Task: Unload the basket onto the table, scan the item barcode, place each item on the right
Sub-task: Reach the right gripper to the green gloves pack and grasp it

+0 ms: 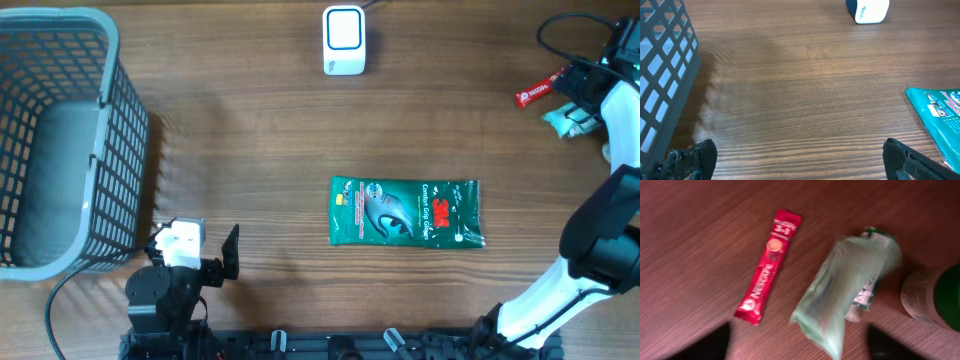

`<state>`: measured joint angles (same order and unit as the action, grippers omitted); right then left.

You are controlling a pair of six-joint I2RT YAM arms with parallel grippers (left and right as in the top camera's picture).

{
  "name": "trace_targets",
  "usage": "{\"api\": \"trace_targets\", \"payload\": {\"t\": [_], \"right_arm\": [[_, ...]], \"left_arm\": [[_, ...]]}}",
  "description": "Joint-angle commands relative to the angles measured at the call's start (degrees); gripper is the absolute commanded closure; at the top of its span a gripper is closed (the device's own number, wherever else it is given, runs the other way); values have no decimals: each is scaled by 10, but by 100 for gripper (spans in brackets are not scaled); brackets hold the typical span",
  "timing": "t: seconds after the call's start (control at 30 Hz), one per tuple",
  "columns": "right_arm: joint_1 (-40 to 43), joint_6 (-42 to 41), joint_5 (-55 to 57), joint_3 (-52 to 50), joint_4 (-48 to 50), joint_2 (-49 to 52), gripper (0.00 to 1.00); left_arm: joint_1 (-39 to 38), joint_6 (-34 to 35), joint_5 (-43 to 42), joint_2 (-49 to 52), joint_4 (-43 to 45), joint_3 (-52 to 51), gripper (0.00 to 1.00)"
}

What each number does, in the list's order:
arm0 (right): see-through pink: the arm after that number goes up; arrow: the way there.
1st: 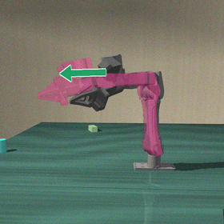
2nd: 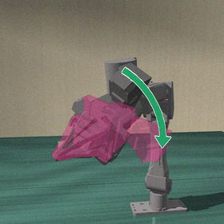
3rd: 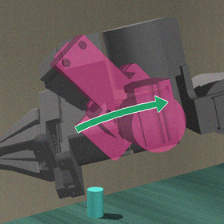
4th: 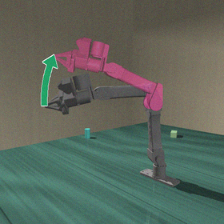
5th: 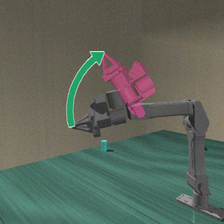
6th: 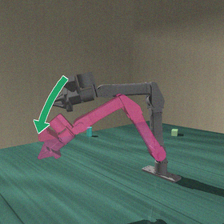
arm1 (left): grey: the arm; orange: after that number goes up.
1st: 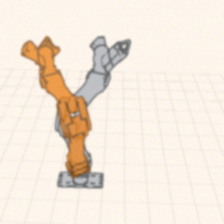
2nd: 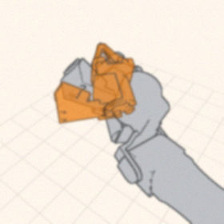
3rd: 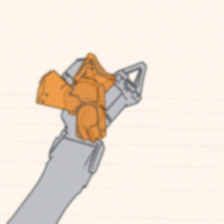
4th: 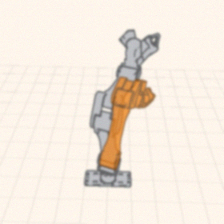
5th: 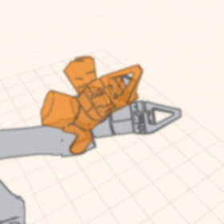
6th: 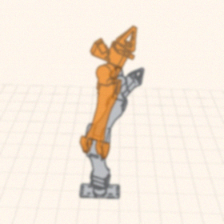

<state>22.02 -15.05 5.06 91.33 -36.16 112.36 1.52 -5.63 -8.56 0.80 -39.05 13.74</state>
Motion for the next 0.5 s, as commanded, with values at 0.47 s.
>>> {"api": "trace_targets", "payload": {"t": [0.47], "right_arm": [[-330,-101,-142,-26,-189,-203,0]], "left_arm": [[2,5,3,-4,2,-3,0]]}}
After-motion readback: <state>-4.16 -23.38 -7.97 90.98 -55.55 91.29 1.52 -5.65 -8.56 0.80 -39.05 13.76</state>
